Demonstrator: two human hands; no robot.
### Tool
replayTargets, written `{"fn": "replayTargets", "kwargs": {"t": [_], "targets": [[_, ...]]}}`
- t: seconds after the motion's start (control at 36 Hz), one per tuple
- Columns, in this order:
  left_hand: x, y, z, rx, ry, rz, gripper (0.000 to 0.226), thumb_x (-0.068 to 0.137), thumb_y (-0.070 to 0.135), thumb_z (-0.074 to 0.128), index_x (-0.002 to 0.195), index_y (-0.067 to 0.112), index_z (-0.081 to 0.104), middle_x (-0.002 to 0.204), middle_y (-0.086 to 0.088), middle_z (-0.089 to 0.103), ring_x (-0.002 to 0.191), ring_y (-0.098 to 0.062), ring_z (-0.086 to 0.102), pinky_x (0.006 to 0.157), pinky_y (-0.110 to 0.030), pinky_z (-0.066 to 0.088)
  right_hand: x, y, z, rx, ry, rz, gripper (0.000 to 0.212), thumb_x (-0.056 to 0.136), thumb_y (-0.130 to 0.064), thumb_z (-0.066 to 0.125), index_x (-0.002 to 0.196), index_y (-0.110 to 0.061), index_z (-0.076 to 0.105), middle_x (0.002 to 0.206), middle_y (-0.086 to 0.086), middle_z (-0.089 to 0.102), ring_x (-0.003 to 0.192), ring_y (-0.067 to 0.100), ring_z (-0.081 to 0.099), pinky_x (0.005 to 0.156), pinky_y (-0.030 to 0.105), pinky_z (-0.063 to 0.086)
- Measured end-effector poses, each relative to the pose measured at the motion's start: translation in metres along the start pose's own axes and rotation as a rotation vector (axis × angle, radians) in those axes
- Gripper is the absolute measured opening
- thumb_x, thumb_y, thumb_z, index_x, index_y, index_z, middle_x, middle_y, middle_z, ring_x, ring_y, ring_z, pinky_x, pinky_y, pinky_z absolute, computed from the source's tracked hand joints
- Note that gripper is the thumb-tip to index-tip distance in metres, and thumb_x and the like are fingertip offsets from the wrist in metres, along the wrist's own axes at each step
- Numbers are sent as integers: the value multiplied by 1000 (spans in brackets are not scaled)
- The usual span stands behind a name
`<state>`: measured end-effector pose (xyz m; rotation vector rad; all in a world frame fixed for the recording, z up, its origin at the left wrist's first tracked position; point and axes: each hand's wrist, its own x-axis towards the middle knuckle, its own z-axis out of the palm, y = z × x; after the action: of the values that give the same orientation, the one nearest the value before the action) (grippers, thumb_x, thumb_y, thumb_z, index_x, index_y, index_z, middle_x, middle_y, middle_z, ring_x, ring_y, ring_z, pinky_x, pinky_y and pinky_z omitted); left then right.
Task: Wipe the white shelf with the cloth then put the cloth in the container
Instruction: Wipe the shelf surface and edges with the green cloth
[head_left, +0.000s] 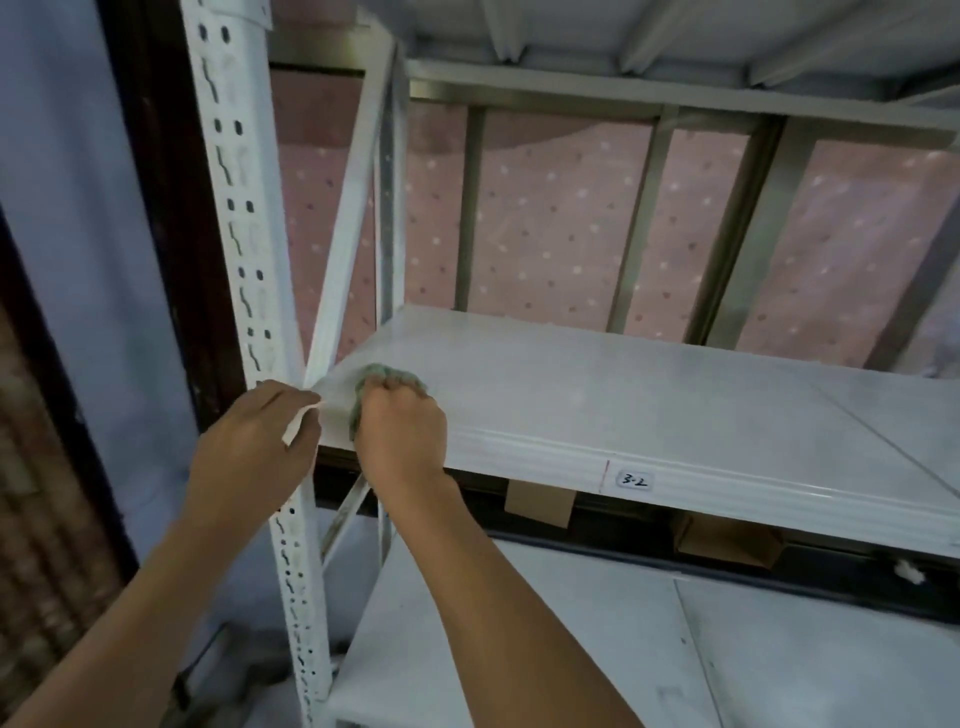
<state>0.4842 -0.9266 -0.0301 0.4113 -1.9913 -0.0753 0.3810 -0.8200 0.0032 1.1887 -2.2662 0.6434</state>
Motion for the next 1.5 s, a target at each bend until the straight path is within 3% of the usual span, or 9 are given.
{"fn": "replayTargets", "kwargs": {"t": [0.11, 0.31, 0.58, 0.78, 0.92, 1.0, 1.11, 1.25, 1.5], "targets": [[0, -15, -8, -28, 38, -20, 14, 92, -4, 66, 102, 3, 73, 101, -13, 70, 66, -26, 58, 60, -31, 43, 22, -39, 21, 147, -4, -60, 12, 86, -11, 58, 94, -14, 68, 86, 9, 68, 74, 29, 65, 63, 31, 48], [17, -12, -1, -135, 182, 76, 18, 97, 6, 57, 100, 3, 75, 95, -10, 72, 74, -28, 67, 63, -37, 56, 57, -8, 3, 571, -140, 123, 23, 89, -10, 57, 97, -22, 75, 94, 1, 73, 87, 19, 64, 79, 24, 49], [29, 9, 17, -159, 166, 132, 19, 95, 3, 59, 108, 4, 73, 98, -13, 69, 85, -29, 64, 72, -36, 55, 61, 14, -7, 516, -177, 33, 27, 85, -8, 56, 101, -23, 72, 98, 1, 72, 92, 20, 64, 85, 39, 55], [33, 24, 26, -4, -178, -125, 16, 77, -15, 56, 91, -9, 63, 91, -26, 60, 82, -43, 57, 60, -47, 45, 78, -1, 6, 212, -322, -153, 32, 86, -14, 56, 112, -26, 69, 103, 9, 70, 89, 29, 63, 80, 38, 54], [62, 15, 28, 171, -412, -174, 4, 81, -5, 61, 83, -2, 63, 63, -4, 41, 65, -31, 43, 62, -40, 38, 92, 3, 9, 2, -298, -227, 23, 87, -25, 57, 108, -21, 66, 97, 8, 65, 83, 26, 60, 71, 33, 49], [77, 20, 34, 208, -532, -237, 8, 84, 0, 63, 82, 8, 62, 66, -7, 49, 69, -34, 51, 65, -37, 42, 93, 17, 11, -61, -243, -265, 21, 90, -29, 57, 105, -19, 67, 94, 6, 65, 78, 24, 59, 66, 30, 43], [84, 45, 50, 260, -613, -245, 24, 96, 8, 56, 103, 18, 76, 107, -13, 72, 99, -37, 67, 82, -39, 52, 94, 59, 5, -91, -235, -276, 22, 91, -32, 56, 105, -18, 65, 96, 6, 65, 81, 24, 59, 66, 31, 41], [79, 107, 91, 110, -566, -268, 29, 96, 18, 61, 122, 24, 74, 123, -14, 71, 112, -38, 64, 98, -45, 54, 78, 157, -23, -145, -244, -171, 30, 90, -29, 57, 118, -16, 56, 104, 14, 64, 91, 34, 61, 67, 33, 38], [74, 275, 162, -147, -642, -105, 23, 100, 25, 58, 107, 24, 80, 113, -8, 75, 105, -32, 65, 87, -37, 54, 10, 352, -133, -279, -330, 143, 36, 89, -21, 55, 124, -18, 53, 108, 17, 60, 98, 37, 59, 74, 36, 45]]}}
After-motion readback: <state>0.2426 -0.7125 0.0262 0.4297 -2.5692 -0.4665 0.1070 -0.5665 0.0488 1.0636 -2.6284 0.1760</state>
